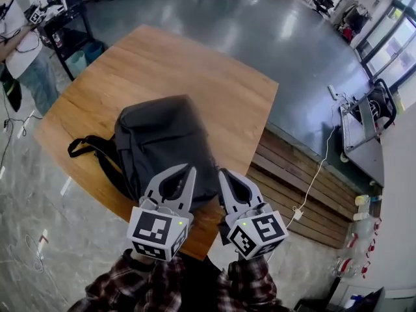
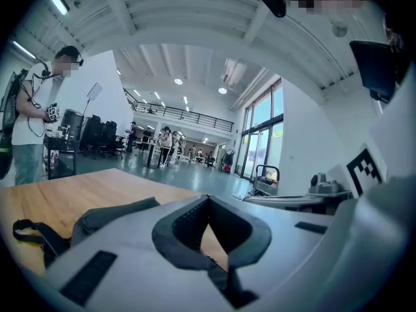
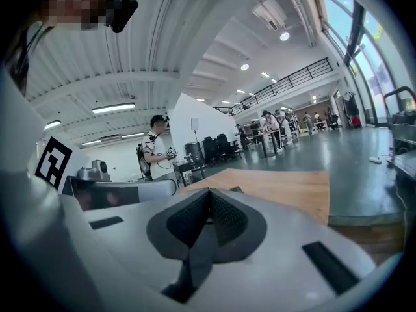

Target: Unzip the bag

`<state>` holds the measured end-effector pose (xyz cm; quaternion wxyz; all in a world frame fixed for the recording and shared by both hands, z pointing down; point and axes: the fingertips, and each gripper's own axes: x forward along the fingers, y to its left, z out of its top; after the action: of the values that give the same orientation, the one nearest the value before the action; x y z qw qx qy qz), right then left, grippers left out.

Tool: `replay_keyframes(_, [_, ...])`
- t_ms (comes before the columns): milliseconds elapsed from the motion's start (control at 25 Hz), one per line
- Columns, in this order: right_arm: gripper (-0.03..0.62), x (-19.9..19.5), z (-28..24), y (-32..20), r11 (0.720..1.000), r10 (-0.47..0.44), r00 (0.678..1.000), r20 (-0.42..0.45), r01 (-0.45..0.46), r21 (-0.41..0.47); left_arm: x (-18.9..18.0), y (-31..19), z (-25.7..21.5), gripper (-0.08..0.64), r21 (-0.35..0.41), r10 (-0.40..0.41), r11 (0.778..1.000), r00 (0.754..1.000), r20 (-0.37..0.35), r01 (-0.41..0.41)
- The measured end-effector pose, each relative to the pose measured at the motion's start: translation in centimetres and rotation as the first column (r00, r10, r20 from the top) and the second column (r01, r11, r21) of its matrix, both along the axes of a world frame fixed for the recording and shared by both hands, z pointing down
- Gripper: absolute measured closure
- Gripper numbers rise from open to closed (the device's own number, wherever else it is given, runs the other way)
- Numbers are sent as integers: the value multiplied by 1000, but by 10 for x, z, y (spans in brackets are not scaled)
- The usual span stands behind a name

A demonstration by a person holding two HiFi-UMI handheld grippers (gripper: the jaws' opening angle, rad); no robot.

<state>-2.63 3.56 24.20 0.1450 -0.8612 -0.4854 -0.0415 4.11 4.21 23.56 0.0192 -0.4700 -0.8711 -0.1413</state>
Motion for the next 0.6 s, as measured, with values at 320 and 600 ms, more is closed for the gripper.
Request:
replay_keyframes(320, [581,-29,97,19,985,35,992,120,-54,162,-37,33,108,551,170,130,980,983,-130,-107])
replay_keyframes(600, [581,-55,176,28,956,2,981,192,-59,289,-59,34,209,551,347,212,928,956,-202,-133])
